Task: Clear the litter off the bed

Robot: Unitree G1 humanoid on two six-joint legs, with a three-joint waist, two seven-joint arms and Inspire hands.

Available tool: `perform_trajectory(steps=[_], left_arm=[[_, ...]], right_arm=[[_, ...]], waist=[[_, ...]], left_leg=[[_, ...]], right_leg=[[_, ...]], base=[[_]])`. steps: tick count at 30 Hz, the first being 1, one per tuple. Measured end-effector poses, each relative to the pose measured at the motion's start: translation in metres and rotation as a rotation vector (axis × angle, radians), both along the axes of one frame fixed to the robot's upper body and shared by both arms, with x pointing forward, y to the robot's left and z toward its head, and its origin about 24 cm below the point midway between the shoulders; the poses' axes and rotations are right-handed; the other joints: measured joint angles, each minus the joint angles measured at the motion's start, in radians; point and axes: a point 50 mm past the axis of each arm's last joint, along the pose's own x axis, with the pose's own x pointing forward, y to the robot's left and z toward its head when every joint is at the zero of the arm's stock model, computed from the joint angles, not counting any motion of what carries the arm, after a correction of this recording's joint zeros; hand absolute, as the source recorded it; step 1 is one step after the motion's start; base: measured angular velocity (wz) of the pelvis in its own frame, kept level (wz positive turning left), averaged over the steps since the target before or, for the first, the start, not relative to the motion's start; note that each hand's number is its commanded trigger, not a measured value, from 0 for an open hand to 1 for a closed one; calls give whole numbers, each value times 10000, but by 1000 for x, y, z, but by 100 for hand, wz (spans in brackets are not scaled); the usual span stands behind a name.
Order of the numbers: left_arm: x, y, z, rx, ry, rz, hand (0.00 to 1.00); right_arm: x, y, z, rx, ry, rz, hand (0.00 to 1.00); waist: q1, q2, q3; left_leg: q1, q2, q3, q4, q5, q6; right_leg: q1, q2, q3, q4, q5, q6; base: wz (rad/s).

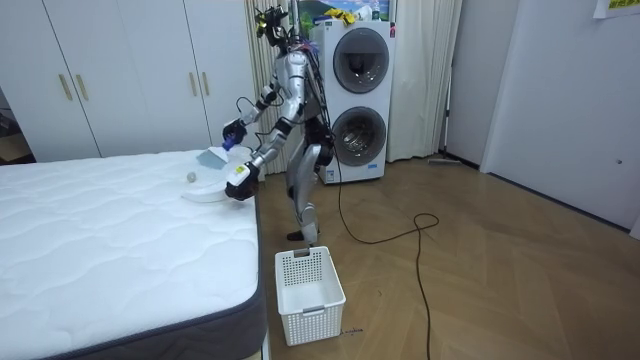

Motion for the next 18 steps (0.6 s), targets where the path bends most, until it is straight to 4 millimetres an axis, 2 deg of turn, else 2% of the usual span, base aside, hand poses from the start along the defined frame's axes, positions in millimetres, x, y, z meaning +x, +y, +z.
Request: perform_trajectory(steps=[4, 6, 11, 15, 18], left_arm=[[0, 3, 3, 230, -183, 119, 100], [0, 3, 2, 241, -163, 143, 100], [0, 4, 2, 602, -84, 97, 100], [1, 3, 4, 696, -174, 68, 100], [1, 3, 4, 698, -219, 72, 100]], right_arm=[[12, -3, 26, -1583, -442, 254, 100], [16, -1, 31, -2383, -277, 605, 100], [28, 10, 45, -5021, 387, 1882, 100], [36, 21, 51, -7073, 675, 2969, 100], [45, 34, 60, -8871, 971, 3992, 100]], waist=[[69, -97, 14], [76, -119, 22], [256, -205, 22], [508, -532, 48], [568, -685, 42]], left_leg=[[23, 76, 60, 36, 0, -6], [20, 107, 11, 44, 6, -18], [33, 119, 45, -15, 30, -52], [128, 129, 149, -146, 45, -73], [120, 137, 117, -145, 45, -74]], right_leg=[[20, 47, -28, -21, 51, -67], [70, 34, -162, -37, 68, -97], [80, 75, -149, -153, 80, -108], [61, 92, -124, -171, 95, -130], [81, 16, -278, -160, 104, -145]], base=[[-6], [5], [-3], [-6], [3]])
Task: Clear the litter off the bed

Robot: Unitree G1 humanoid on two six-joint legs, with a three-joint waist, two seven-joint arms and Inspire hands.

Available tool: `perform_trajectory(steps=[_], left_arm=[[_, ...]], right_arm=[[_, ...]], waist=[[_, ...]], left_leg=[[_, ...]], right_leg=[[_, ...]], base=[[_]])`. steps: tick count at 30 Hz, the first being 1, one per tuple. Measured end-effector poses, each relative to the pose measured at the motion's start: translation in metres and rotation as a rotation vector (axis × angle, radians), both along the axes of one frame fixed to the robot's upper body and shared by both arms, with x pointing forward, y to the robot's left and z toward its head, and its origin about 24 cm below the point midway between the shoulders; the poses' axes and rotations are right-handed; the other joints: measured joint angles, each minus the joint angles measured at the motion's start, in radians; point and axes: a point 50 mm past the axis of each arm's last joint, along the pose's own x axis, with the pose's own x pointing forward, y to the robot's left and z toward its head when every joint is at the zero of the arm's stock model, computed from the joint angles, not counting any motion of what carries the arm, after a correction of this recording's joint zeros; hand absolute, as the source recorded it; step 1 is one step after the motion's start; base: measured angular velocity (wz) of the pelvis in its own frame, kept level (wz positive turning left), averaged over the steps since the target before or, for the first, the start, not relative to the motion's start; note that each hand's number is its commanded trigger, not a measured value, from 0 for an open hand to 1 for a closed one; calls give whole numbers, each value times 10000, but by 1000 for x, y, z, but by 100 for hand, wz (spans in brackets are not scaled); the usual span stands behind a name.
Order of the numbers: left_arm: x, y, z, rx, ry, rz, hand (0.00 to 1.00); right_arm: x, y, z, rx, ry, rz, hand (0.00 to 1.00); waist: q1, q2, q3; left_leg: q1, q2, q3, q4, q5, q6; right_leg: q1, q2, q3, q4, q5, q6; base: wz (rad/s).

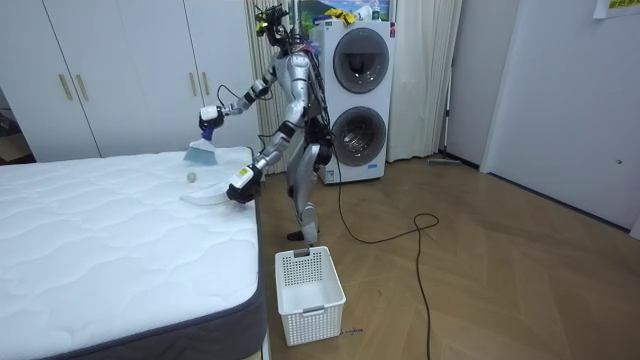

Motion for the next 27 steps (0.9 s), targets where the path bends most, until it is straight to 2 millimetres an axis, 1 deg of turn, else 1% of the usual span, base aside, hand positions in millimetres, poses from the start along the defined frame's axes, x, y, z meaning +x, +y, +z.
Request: perform_trajectory(steps=[1, 2, 4, 7, 8, 9, 12, 13, 15, 17, 22, 27], left_arm=[[1, -1, 1, -3, -50, -44, 100], [1, -1, 1, 0, -71, -63, 100], [1, 2, 4, 84, -129, -84, 100], [0, 6, 7, 206, -203, -84, 100], [0, 6, 7, 214, -194, -76, 100], [-1, 7, 6, 221, -189, -59, 100], [-2, 9, 7, 248, -230, -87, 100], [-2, 9, 7, 226, -239, -115, 100], [-2, 8, 8, 226, -296, -158, 100], [-4, 9, 8, 241, -297, -192, 100], [-9, 11, 4, 243, -180, -178, 100], [-11, 11, 3, 223, -133, -193, 100]], right_arm=[[4, 6, 6, -610, 3, 454, 100], [5, 9, 8, -869, -31, 679, 100], [13, 25, 17, -2024, -172, 1742, 100], [18, 42, 25, -2957, -426, 2725, 100], [19, 45, 26, -3080, -476, 2866, 100], [20, 50, 29, -3356, -591, 3160, 100], [22, 67, 35, -3764, -961, 3974, 100], [23, 74, 37, -3830, -1081, 4268, 100], [23, 80, 39, -3857, -1245, 4526, 100], [23, 83, 41, -3854, -1341, 4641, 100], [23, 82, 40, -3870, -1294, 4562, 100], [23, 84, 40, -3917, -1258, 4583, 100]], waist=[[0, -44, 7], [4, -70, 10], [18, -259, 18], [-15, -481, 12], [-22, -492, 9], [-12, -534, 25], [-15, -637, 19], [-14, -640, 18], [17, -649, 12], [43, -652, 10], [43, -657, 6], [82, -656, 6]], left_leg=[[-9, -6, -34, -2, 0, 0], [-6, -12, -49, -8, 2, -2], [25, -22, -67, -31, 12, -15], [93, -28, -140, -61, 34, -25], [106, -25, -176, -67, 34, -25], [146, -18, -189, -71, 34, -25], [155, 1, -221, -80, 33, -25], [156, -2, -255, -77, 33, -25], [142, -14, -307, -97, 33, -26], [144, -12, -353, -97, 33, -27], [142, 14, -458, -13, 33, -26], [156, 8, -462, -50, 33, -27]], right_leg=[[13, -28, -100, 3, -1, -1], [23, -25, -124, 0, -1, -1], [44, -26, -135, -18, -3, -1], [169, -26, -234, -126, -3, -1], [238, -25, -315, -189, -2, -2], [325, -24, -438, -259, 3, -9], [404, -5, -514, -370, 24, -8], [434, -15, -589, -386, 30, -8], [451, -31, -685, -407, 32, -10], [503, -16, -734, -459, 33, -10], [701, -5, -988, -600, 41, -3], [717, 9, -986, -621, 42, -1]], base=[[9], [7], [2], [6], [8], [6], [2], [6], [8], [7], [7], [0]])
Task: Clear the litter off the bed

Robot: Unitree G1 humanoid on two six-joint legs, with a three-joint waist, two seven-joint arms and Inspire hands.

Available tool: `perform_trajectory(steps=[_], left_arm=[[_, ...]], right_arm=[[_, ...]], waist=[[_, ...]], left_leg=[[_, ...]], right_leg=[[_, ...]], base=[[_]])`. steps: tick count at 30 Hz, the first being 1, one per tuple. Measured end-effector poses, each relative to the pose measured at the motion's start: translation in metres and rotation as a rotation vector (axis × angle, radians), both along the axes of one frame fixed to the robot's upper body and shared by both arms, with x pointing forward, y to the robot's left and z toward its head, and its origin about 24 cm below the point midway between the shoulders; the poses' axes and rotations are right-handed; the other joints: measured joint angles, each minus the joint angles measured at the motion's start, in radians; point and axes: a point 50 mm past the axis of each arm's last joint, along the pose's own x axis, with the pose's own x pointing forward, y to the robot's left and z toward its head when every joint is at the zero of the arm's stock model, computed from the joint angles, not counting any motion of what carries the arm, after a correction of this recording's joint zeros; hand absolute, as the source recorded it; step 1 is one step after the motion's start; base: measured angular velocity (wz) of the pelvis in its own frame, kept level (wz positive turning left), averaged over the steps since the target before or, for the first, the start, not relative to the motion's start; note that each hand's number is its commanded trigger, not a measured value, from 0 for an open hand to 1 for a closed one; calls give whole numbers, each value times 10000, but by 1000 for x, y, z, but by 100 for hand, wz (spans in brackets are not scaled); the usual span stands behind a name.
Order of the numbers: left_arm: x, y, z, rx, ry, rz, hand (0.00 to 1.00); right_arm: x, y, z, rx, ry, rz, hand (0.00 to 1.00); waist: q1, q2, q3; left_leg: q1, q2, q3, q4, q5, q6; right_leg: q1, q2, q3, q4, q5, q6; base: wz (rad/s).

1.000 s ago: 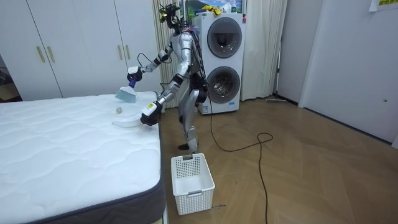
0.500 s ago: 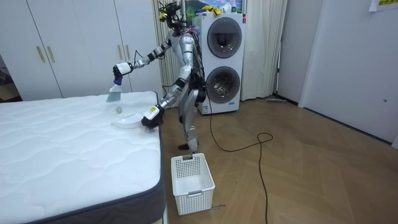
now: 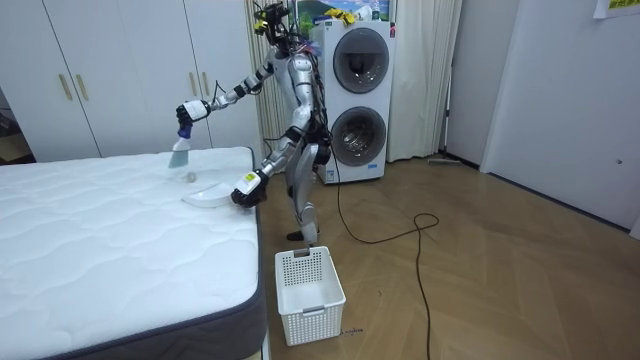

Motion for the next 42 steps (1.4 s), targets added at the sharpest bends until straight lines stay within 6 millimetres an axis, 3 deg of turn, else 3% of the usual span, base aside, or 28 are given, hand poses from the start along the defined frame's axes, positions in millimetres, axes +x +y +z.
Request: perform_trajectory(steps=[11, 17, 21, 25, 32, 37, 42], left_arm=[[-3, -1, -2, -210, 165, -4, 100], [-1, -2, -1, -270, 240, -79, 100], [0, -4, -1, -322, 216, -149, 100], [1, -6, 0, -355, 134, -207, 100], [2, -8, 2, -379, -152, -260, 100], [4, -13, 2, -363, -470, -334, 100], [9, -15, 7, -329, -653, -395, 100]], right_arm=[[-1, 3, -7, 30, 535, -401, 100], [-10, -5, -34, 507, 1469, -991, 100], [-9, -10, -36, 644, 1624, -1306, 100], [-9, -17, -36, 563, 1657, -1563, 100], [-13, -37, -40, 602, 1775, -2358, 100], [-16, -46, -39, 990, 1619, -2571, 100], [-17, -51, -37, 1227, 1329, -2668, 100]], waist=[[148, 8, -2], [241, 63, 12], [204, 300, 32], [178, 506, 111], [199, 724, 111], [189, 992, 106], [126, 1059, 111]], left_leg=[[21, 4, -48, -248, 26, -42], [2, -25, -201, -194, 61, -78], [-51, -9, -251, -120, 58, -75], [-133, -41, -277, -246, 57, -62], [-575, -67, -178, -60, 99, -2], [-934, -90, -150, 44, 118, 24], [-1239, -188, -170, 83, 203, 62]], right_leg=[[9, 89, -4, -146, 66, -20], [137, 139, -89, -317, 73, -6], [150, 96, -139, -315, 72, 0], [76, 30, -225, -263, 73, 0], [-438, -49, -114, 26, 80, -13], [-899, -110, 14, 273, 80, -14], [-1247, -236, 6, 459, 78, -16]], base=[[1], [6], [3], [7], [0], [0], [3]])
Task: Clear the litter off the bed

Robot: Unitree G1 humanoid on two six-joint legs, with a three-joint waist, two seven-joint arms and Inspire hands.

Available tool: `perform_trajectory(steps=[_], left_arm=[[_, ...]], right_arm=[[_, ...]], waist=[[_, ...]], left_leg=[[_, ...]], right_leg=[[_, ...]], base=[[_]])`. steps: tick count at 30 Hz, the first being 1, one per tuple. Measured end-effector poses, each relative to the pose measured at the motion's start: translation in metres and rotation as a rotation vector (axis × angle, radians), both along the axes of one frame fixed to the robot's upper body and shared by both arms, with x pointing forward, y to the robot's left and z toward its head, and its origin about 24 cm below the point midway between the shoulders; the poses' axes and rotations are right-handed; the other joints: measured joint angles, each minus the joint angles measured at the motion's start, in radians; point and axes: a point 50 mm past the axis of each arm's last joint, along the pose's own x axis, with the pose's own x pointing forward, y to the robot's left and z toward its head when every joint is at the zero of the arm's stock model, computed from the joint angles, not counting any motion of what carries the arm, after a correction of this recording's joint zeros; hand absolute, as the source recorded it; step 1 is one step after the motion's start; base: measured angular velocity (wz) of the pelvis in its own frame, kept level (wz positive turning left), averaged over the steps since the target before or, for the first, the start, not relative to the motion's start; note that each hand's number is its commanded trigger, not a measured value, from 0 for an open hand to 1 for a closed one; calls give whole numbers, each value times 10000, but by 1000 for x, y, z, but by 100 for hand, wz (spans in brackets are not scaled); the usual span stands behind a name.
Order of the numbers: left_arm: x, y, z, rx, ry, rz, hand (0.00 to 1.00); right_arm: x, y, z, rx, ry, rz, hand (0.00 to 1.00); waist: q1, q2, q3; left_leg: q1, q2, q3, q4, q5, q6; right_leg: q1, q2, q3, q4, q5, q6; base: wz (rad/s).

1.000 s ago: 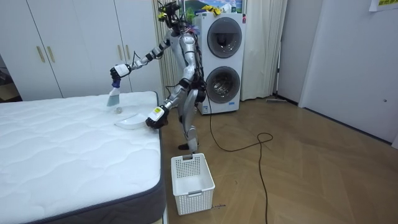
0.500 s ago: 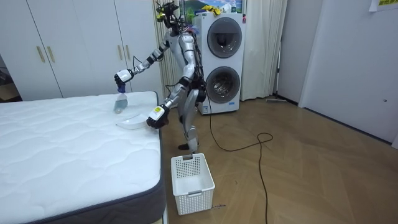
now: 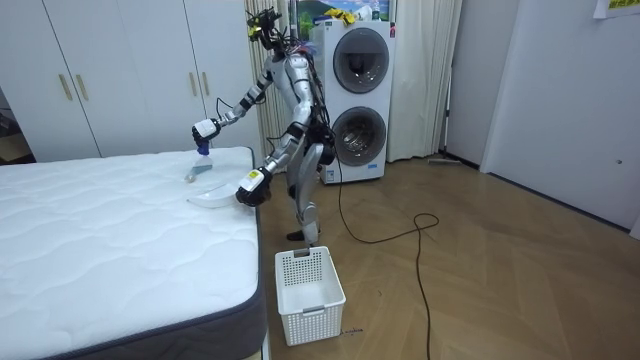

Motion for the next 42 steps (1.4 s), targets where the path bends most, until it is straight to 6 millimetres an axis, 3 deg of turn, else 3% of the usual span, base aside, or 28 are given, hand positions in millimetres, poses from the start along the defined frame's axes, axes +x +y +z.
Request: perform_trajectory(steps=[9, 17, 22, 27, 34, 42], left_arm=[[6, -6, 4, -93, -185, -70, 100], [8, -10, 4, -163, -204, 23, 100], [12, -15, 6, -244, -305, 47, 100], [12, -16, 5, -175, -255, 132, 100], [9, -17, 1, -128, -182, 359, 100], [5, -15, -5, 54, -5, 530, 100]], right_arm=[[-1, -4, 4, 528, -372, -159, 100], [-2, -8, 1, 1330, -581, -469, 100], [-3, -10, 2, 1935, -890, -586, 100], [-3, -10, 3, 2078, -1040, -611, 100], [1, 3, -1, 2243, -1155, -524, 100], [4, 21, -7, 2493, -1172, -64, 100]], waist=[[-16, 1, 4], [-14, 23, 17], [-44, 137, 88], [-58, 223, 72], [0, 217, 67], [16, 214, 64]], left_leg=[[-358, -92, -3, 269, 17, 80], [-408, -107, -11, 284, 36, 106], [-408, -100, 0, 286, 36, 105], [-409, -106, 20, 281, 38, 101], [-237, -54, 224, 241, 48, 90], [89, -41, 324, 69, 134, -38]], right_leg=[[-367, -170, 17, 326, -4, -1], [-411, -152, 95, 313, -4, -1], [-428, -146, 114, 335, -3, -3], [-480, -150, 165, 394, -3, -4], [-467, -22, 540, 383, 11, -1], [-280, 92, 656, 315, 28, -101]], base=[[0], [0], [0], [-1], [-6], [-5]])
